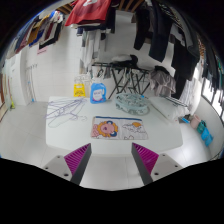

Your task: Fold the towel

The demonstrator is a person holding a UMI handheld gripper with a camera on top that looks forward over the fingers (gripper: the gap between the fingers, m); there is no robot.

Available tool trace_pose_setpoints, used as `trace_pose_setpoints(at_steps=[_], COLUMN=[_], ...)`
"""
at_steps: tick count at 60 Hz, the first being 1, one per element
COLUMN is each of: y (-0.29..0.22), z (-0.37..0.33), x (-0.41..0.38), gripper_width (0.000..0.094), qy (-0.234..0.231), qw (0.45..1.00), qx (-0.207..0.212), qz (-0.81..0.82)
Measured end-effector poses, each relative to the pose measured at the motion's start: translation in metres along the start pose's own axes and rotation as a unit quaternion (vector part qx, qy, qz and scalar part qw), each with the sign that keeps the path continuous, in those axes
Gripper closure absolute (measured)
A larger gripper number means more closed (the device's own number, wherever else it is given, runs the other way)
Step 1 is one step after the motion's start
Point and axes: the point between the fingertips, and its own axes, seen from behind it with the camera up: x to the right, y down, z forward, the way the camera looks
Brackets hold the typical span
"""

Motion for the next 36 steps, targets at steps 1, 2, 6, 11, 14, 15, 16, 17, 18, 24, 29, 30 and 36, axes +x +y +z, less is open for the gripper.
trace_pose_setpoints(at_steps=[1, 2, 6, 11, 14, 15, 16, 17, 18, 24, 29, 30, 36], y=[-0.001, -0.002, -0.006, -0.009, -0.011, -0.011, -0.012, -0.012, -0.011, -0.013, -0.015, -0.016, -0.019], z=[0.001, 0.002, 0.011, 0.035, 0.043, 0.047, 0.052, 0.056, 0.062, 0.091, 0.120, 0.126, 0.165], x=[-0.001, -0.003, -0.010, -0.032, -0.038, -0.040, -0.043, -0.045, -0.052, -0.071, -0.080, -0.080, -0.087], gripper_width=[0.0086, 0.0084, 0.0085, 0.0084, 0.0083, 0.0082, 0.0081, 0.0081, 0.0082, 0.0079, 0.0078, 0.0081, 0.0082], qy=[-0.002, -0.004, -0.011, -0.020, -0.028, -0.030, -0.032, -0.035, -0.037, -0.058, -0.061, -0.060, -0.057], qw=[1.000, 1.000, 1.000, 1.000, 1.000, 0.999, 0.999, 0.999, 0.999, 0.998, 0.998, 0.998, 0.998], qx=[0.002, 0.005, 0.013, 0.014, 0.013, 0.013, 0.014, 0.014, 0.015, 0.016, 0.017, 0.018, 0.021], qz=[0.000, 0.000, -0.002, -0.002, -0.001, 0.000, 0.001, 0.002, 0.003, 0.002, -0.010, -0.013, -0.019])
